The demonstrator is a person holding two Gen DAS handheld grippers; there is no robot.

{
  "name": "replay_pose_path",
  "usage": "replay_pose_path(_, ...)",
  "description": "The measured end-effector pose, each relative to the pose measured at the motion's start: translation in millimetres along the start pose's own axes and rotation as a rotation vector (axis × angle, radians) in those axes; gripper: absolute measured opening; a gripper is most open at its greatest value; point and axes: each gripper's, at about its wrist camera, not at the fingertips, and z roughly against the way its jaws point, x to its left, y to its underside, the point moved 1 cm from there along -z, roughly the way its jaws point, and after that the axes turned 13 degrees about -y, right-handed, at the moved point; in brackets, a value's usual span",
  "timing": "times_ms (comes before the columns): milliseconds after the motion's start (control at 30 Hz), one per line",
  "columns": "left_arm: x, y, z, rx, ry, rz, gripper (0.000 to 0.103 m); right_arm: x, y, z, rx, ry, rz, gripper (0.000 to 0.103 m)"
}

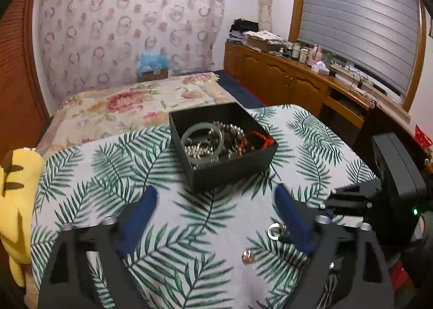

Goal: Organize jewelry
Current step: 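Grasp the gold ring with the right tool while the left tool grasps the gold flower earring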

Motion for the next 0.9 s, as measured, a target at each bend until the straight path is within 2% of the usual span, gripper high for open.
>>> replay_pose_path(333,2.4,41.1,-12.8,0.100,-0.016,-0.029,0.090,5.2,-0.6,-11.6,0.051,0.025,0.045,0.029)
replay_pose_path(400,0.9,48.0,-17.2,0.121,-0.015,-0.040,0.090,4.8,-0.7,-10.9,0.052,0.026,0.049,0.021)
replay_pose_path(533,-6.4,56.4,-23.3,0.145,-0.004,-0.059,0.090,2.2,0.0,-7.3,0.042,0.029,0.046,0.012)
replay_pose_path(767,-26.5,61.1,-26.7,0.147,0.019,-0.101,0.089,-3.8,-0.9,3.0,0.014,0.024,0.037,0.009)
replay_pose_path(833,-32.5,62.5,-27.5,0.148,0.025,-0.118,0.080,-4.4,-1.1,5.3,0.009,0.022,0.038,0.009)
replay_pose_path(900,-38.1,63.5,-29.7,0.161,0.029,-0.134,0.065,-5.8,-1.7,7.6,0.002,0.022,0.035,0.009)
